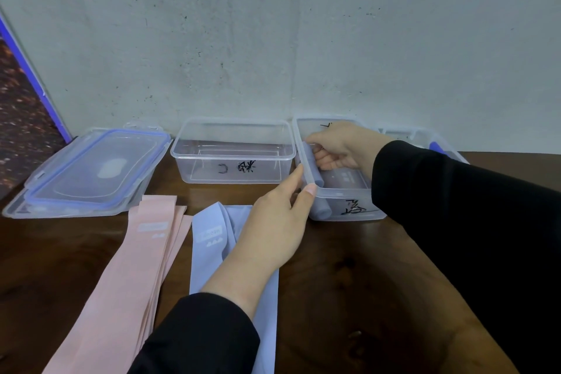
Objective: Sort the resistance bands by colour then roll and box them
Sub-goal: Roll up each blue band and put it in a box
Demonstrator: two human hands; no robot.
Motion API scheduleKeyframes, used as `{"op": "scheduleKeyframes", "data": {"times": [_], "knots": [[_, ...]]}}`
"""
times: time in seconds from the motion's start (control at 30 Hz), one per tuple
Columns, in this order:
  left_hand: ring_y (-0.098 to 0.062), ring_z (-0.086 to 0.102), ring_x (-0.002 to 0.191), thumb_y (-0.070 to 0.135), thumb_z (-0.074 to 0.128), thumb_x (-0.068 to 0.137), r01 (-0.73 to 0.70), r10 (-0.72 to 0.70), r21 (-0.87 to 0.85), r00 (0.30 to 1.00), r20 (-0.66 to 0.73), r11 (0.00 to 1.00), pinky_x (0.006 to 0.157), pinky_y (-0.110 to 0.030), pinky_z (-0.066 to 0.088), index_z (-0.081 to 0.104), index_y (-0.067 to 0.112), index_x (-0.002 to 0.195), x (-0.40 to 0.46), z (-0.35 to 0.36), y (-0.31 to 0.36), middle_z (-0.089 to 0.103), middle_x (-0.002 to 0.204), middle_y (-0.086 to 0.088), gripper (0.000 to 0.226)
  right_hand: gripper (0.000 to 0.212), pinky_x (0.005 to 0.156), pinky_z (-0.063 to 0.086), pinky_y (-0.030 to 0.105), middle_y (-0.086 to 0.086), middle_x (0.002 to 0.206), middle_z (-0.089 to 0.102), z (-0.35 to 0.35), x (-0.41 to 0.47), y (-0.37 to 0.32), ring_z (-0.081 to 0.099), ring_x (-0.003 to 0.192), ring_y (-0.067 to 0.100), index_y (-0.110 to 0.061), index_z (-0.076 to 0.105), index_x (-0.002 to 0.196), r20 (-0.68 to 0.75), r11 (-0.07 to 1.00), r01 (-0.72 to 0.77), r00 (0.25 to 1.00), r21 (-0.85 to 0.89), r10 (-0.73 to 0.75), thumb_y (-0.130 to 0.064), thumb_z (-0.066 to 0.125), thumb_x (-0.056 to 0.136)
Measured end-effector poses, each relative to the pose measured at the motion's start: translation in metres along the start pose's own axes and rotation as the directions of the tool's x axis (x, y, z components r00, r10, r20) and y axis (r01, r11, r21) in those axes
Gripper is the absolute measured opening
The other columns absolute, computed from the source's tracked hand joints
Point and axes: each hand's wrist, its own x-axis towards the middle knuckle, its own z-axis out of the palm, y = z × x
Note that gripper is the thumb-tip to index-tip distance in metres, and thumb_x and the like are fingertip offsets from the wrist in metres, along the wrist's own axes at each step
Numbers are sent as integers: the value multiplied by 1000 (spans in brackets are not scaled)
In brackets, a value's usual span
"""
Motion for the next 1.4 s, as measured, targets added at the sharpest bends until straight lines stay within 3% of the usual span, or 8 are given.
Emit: {"op": "scheduleKeyframes", "data": {"times": [0.1,0.27,0.47,0.93,1.0,1.1,1.27,1.4], "knots": [[-11,48,130,51,39,103,-11,11,17,1000,-1,1000,103,-28,42,31,45,153,-1,0,1,55,144,9,51,26,80,56,32,10,89,65,-4,-3,0,64,78,19,-5,64,100,-43,998,4,999,-55,-6,-29,56,102],[-11,49,130,49,41,103,-10,10,9,1000,7,1000,100,-23,40,32,40,154,-2,-1,1,55,143,8,52,31,88,59,34,15,111,70,-7,-12,3,71,103,26,1,65,116,-7,999,6,1000,-53,-6,-26,58,102],[-12,48,133,50,42,103,-9,9,16,1000,15,1000,106,-29,42,32,39,154,-2,0,-1,54,145,9,54,20,75,52,29,9,93,66,-5,-17,8,61,81,18,-7,69,106,-2,996,41,999,-83,-41,-20,56,99],[-9,50,131,44,48,102,-57,56,-20,997,-52,998,111,-33,42,42,32,151,0,1,-2,57,142,8,50,14,65,44,28,10,89,62,-9,-24,8,54,76,21,-10,65,99,-39,975,104,993,-196,-114,-21,57,99],[-6,54,121,35,49,104,-130,127,-11,982,-141,991,103,-24,44,57,24,140,-3,0,2,64,130,7,39,23,59,42,24,4,73,58,-13,-33,5,53,72,24,-13,62,81,-170,898,209,941,-388,-292,-25,57,100],[-6,53,85,20,51,103,-269,283,93,862,-421,959,72,-18,42,69,13,99,-13,-5,15,62,87,7,19,34,52,36,24,-4,61,53,-13,-65,-2,49,60,17,-16,58,69,-359,834,400,767,-380,-532,-29,55,101],[-11,50,65,25,49,102,-112,-68,-306,850,-523,946,64,-33,43,65,17,81,-18,-34,54,56,65,6,28,25,65,46,31,-2,75,68,12,-140,-6,61,71,14,-14,71,88,-395,720,661,616,-212,-682,-30,56,101],[-14,54,63,21,49,99,-30,-262,-498,823,-504,866,64,-34,46,69,20,83,-30,-81,68,58,60,9,26,16,61,42,16,-16,67,61,51,-162,6,56,64,-3,-21,70,90,-227,719,676,683,-163,-694,-26,60,101]]}}
